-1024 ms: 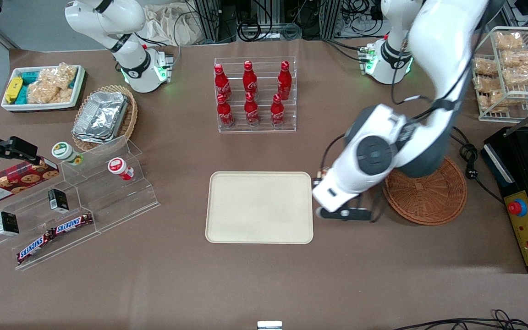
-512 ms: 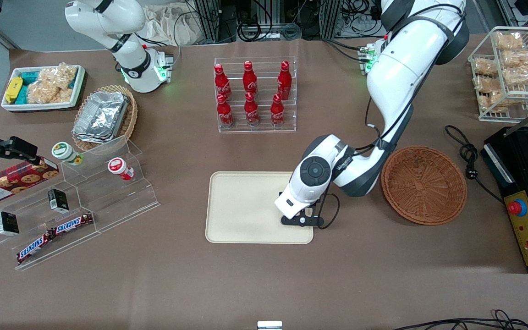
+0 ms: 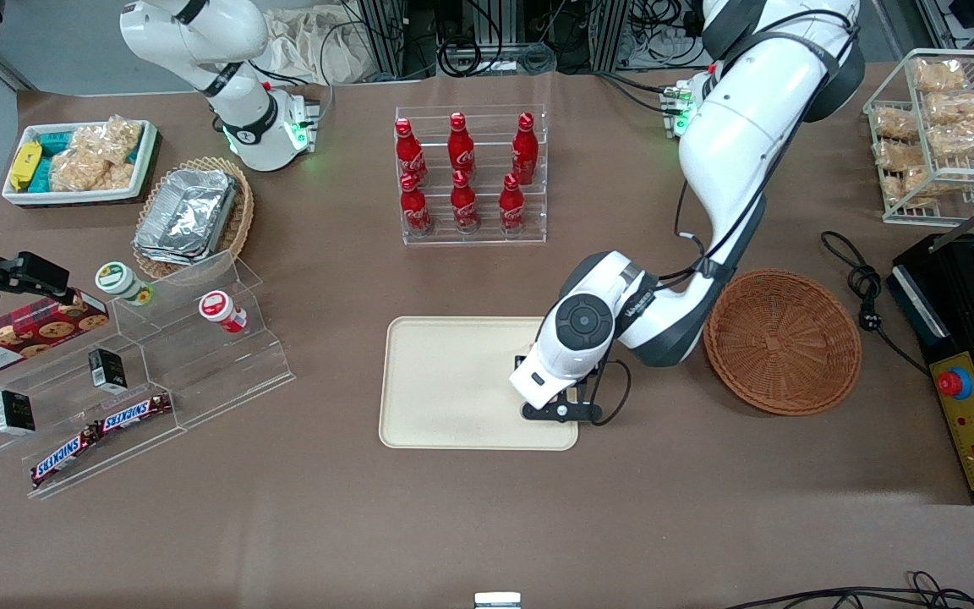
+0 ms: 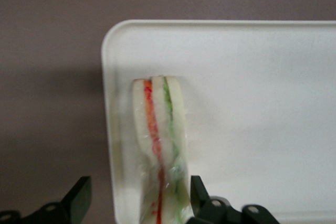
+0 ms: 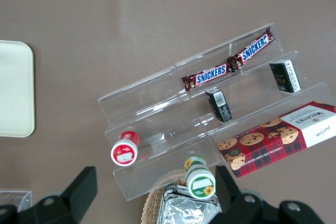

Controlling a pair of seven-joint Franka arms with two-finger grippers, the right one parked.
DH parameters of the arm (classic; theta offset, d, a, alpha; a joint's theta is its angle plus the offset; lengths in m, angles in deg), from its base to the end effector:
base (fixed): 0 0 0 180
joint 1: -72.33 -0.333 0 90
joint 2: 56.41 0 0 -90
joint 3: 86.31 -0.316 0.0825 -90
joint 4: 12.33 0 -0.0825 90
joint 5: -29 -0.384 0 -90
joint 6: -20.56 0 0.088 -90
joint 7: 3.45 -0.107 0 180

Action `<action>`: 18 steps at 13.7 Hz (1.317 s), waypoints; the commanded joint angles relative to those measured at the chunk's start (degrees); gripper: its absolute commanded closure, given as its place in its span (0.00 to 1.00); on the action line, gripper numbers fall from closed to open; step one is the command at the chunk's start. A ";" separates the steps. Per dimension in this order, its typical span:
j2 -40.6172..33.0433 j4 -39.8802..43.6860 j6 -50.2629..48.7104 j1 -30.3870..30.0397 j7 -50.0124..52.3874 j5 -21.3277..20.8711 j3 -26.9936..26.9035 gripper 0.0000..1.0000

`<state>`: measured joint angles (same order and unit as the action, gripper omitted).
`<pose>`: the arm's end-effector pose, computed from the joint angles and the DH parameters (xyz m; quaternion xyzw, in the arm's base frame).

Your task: Place sandwich from basket to tray

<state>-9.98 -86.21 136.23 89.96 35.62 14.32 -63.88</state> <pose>0.6188 -0.4085 0.2832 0.9995 -0.0116 -0.0251 0.0133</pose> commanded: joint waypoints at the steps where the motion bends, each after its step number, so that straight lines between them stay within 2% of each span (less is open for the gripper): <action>1: -7.13 1.19 -8.16 -2.49 0.31 -0.53 0.07 0.01; 4: -15.03 0.93 -14.74 -7.94 -0.83 0.00 0.42 0.01; 8: -24.71 0.67 -26.35 -15.85 -16.37 1.93 -0.02 0.01; 10: -29.19 -1.34 -27.43 -19.90 -19.03 2.02 -0.02 0.00; 12: -31.31 -2.41 -28.39 -23.68 -19.82 2.81 0.15 0.00; 18: -33.16 -1.80 -31.38 -27.82 -28.17 3.16 0.07 0.00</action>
